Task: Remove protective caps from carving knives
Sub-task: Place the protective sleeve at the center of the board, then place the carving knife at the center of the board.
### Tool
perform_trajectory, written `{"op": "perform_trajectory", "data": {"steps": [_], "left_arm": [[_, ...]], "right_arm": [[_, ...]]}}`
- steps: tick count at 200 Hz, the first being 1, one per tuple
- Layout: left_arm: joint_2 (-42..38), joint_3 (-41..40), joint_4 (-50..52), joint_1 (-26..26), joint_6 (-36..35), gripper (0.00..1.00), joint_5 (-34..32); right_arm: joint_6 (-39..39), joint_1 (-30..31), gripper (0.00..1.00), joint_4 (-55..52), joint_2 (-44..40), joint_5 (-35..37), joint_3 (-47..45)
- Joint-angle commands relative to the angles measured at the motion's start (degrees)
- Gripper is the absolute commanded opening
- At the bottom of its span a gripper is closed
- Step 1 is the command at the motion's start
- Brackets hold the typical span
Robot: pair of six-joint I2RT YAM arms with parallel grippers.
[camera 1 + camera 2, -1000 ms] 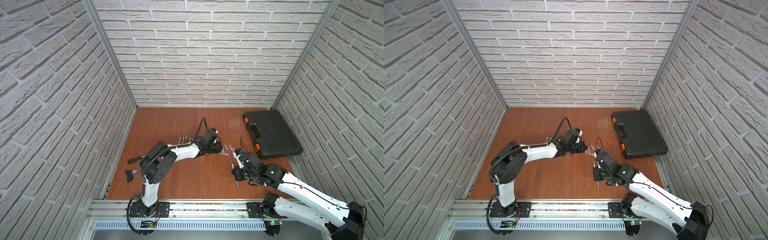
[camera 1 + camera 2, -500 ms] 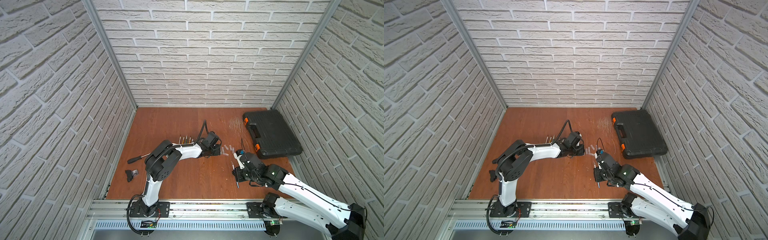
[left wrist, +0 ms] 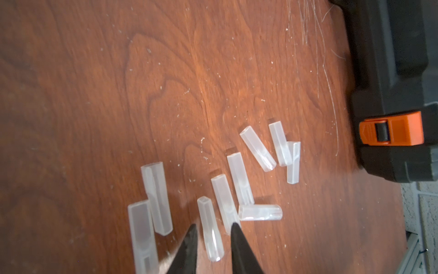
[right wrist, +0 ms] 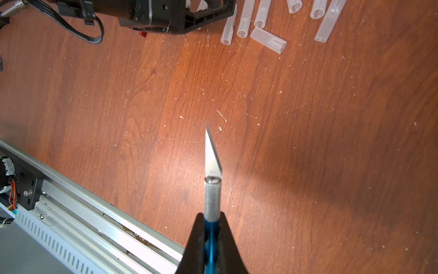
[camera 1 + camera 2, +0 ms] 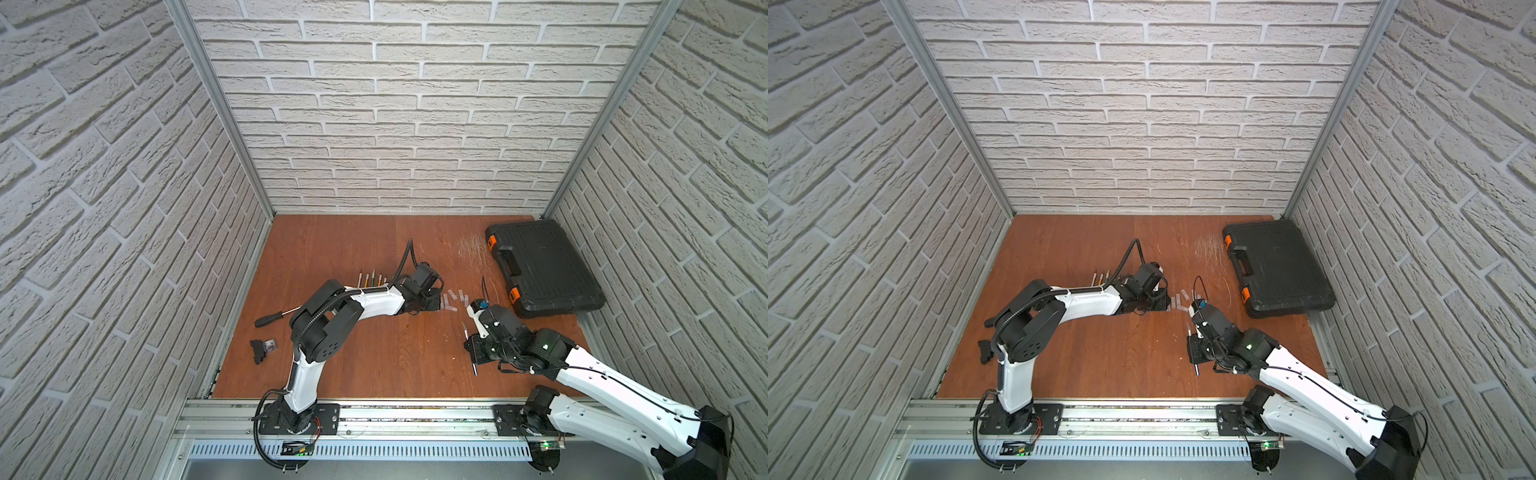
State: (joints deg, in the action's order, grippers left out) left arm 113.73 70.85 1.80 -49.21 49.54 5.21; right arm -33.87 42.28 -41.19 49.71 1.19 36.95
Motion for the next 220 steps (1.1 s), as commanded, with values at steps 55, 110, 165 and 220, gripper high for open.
{"op": "perform_trajectory", "data": {"steps": [55,110,165,220], "left_arm": [[-18.9,-9.4,3.1,0.1,-4.1,0.29,-4.8],[-37.7,-24.6,5.1,0.7,-5.0,0.34,-9.4],[-53.5,-33.1,6.8,0.5,-8.3,0.60,-8.6],[-69.0,-36.4,12.4,0.1,-12.2,0.98,-9.6]], "right_arm": [[-2.8,0.1,0.03,11.7,8.0,-2.8,1.4],[-8.5,0.1,0.03,19.6,22.4,-1.8,7.8],[-12.5,0.1,0.04,23.2,39.7,-0.4,20.2],[-15.8,-1.3,0.04,23.3,53.3,-0.5,31.3]]}}
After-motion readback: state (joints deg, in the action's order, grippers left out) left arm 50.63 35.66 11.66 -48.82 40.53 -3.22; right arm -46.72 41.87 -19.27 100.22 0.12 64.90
